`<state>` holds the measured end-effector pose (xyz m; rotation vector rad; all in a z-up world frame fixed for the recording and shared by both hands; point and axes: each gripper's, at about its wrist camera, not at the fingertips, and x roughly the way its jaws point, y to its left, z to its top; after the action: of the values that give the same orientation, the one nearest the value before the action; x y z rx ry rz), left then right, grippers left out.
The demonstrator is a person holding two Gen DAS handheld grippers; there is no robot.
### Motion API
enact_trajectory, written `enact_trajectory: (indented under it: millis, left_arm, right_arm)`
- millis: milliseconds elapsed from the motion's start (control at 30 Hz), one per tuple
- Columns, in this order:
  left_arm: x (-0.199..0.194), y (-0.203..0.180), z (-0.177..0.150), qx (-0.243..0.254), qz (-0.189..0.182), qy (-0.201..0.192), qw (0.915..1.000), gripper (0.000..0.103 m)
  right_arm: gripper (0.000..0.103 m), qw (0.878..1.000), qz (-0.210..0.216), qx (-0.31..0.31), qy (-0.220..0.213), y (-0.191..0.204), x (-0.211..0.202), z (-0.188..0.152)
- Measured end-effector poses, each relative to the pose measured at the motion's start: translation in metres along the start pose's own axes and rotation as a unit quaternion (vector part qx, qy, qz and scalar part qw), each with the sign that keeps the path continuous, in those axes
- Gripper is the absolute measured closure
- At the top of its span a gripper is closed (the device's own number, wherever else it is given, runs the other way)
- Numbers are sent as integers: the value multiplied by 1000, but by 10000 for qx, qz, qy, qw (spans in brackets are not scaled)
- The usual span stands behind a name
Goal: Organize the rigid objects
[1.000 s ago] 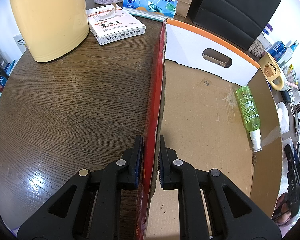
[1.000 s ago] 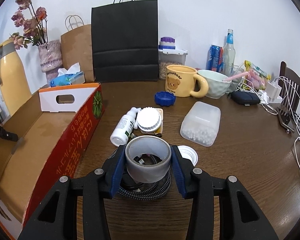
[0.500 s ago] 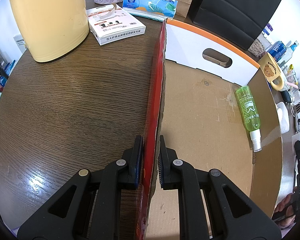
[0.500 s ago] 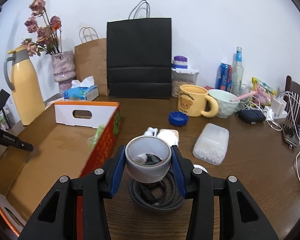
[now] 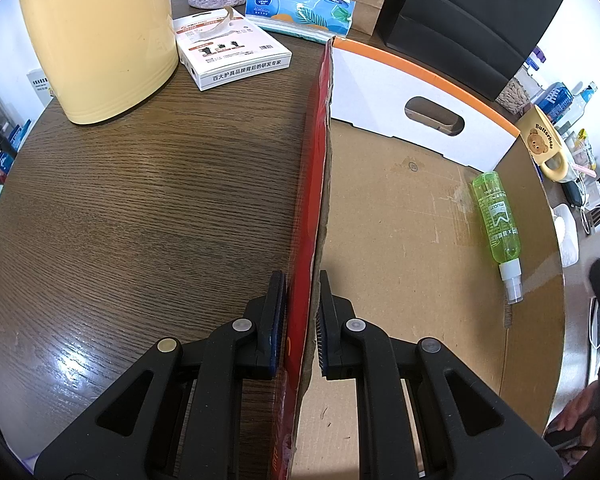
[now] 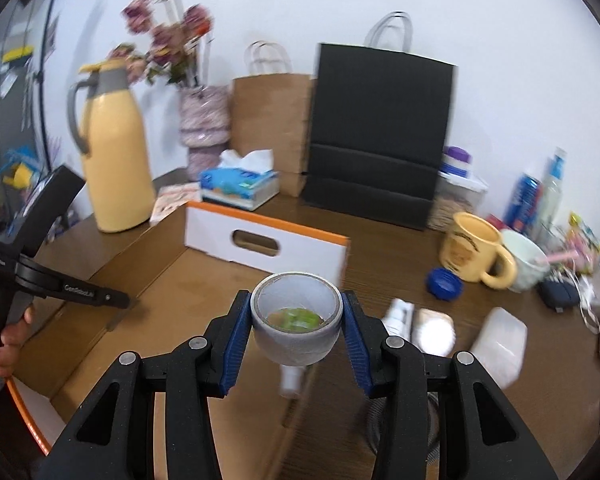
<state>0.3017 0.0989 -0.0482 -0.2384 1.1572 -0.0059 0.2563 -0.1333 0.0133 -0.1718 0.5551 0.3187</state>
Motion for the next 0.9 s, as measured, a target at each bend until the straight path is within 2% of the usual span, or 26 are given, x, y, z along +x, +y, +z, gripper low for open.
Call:
enact_trajectory:
  millis: [200,400,467,500,533,900]
  left_arm:
    - [0,0,0,-2,-1,0,10000,93]
    - [0,0,0,1,1,-3,10000,93]
    - [0,0,0,-2,-2,-1,10000,93]
    - [0,0,0,-3,-2,-2,10000,93]
    - [0,0,0,-1,0,-2,10000,93]
    - [0,0,0,-1,-2,-1,10000,93]
  right_arm:
    - [54,9984,109,-349,426,20,28,1]
    - [53,9962,110,-521,692,26,37,-5]
    - [44,9958,45,-540,736,26,38,-5]
    - [25,9958,13,-542,740,26,38,-5]
    - [13,9959,-29,-547,725,26,37,-5]
    - [13,9973,-147,-421,575,20,28,-3]
